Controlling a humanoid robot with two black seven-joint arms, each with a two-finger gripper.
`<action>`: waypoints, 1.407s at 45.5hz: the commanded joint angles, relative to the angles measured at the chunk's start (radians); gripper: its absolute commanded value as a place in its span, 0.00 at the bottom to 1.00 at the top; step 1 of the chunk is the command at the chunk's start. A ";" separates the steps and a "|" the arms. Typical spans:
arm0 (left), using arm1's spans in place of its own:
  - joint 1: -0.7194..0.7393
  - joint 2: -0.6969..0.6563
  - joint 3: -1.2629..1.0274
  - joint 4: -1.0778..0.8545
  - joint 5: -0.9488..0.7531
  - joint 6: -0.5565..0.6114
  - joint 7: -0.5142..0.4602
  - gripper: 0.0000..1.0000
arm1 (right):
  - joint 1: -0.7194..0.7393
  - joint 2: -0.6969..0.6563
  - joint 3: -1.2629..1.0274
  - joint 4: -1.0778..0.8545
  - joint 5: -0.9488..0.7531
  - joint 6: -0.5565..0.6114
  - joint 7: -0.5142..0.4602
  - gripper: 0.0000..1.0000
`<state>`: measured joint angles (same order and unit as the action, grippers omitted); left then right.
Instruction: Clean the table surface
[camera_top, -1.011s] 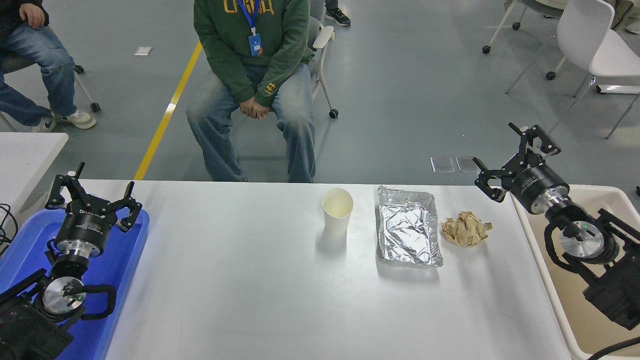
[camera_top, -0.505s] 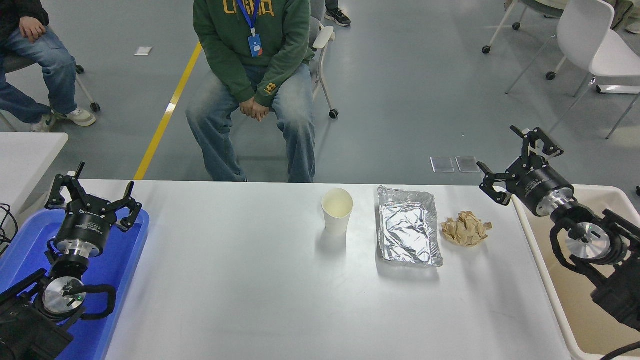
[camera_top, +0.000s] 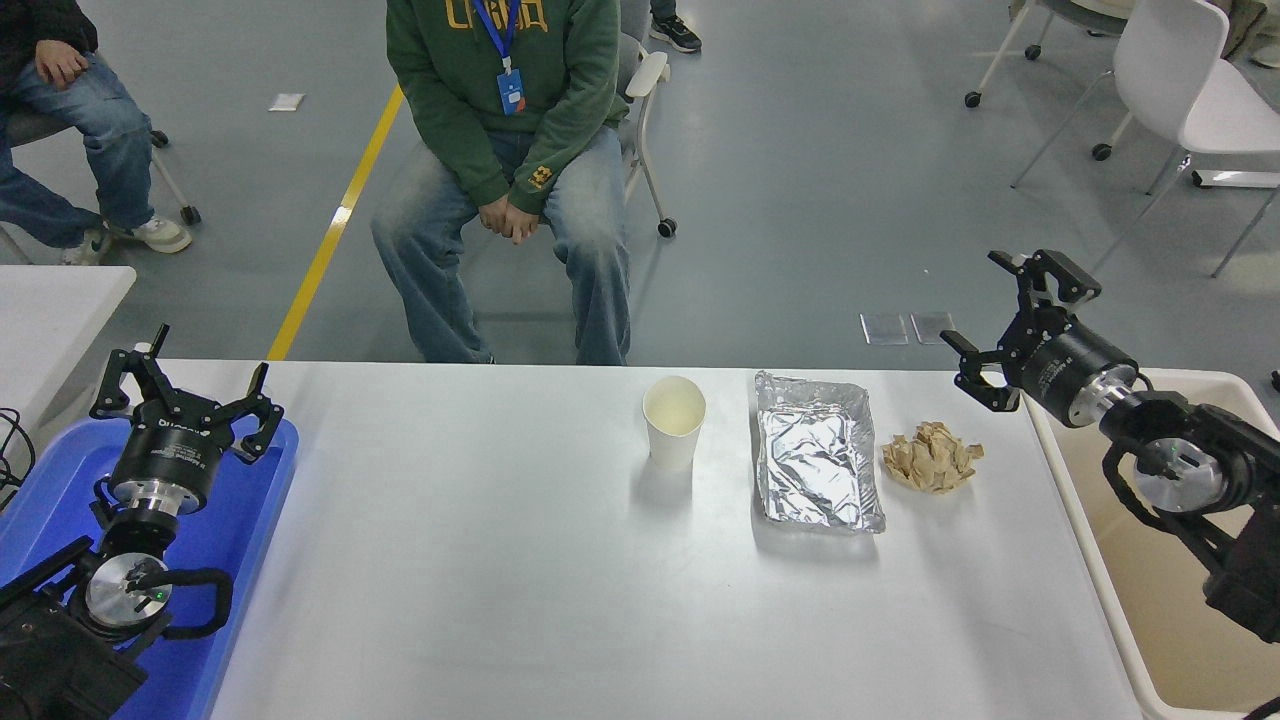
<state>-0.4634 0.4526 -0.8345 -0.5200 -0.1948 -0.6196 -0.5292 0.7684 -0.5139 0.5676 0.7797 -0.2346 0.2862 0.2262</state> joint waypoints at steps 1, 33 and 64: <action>0.000 0.000 0.000 0.000 0.000 0.000 0.000 1.00 | 0.100 0.000 -0.126 0.050 -0.138 -0.021 -0.001 1.00; 0.000 0.000 0.000 0.000 0.000 0.000 0.000 1.00 | 0.476 0.213 -0.687 0.110 -0.406 -0.127 -0.007 1.00; 0.000 0.000 0.000 0.000 0.000 0.000 0.000 1.00 | 0.505 0.514 -1.075 -0.359 -0.448 -0.116 -0.016 1.00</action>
<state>-0.4633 0.4525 -0.8345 -0.5200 -0.1948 -0.6198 -0.5292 1.2780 -0.0482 -0.3907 0.5633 -0.6796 0.1595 0.2128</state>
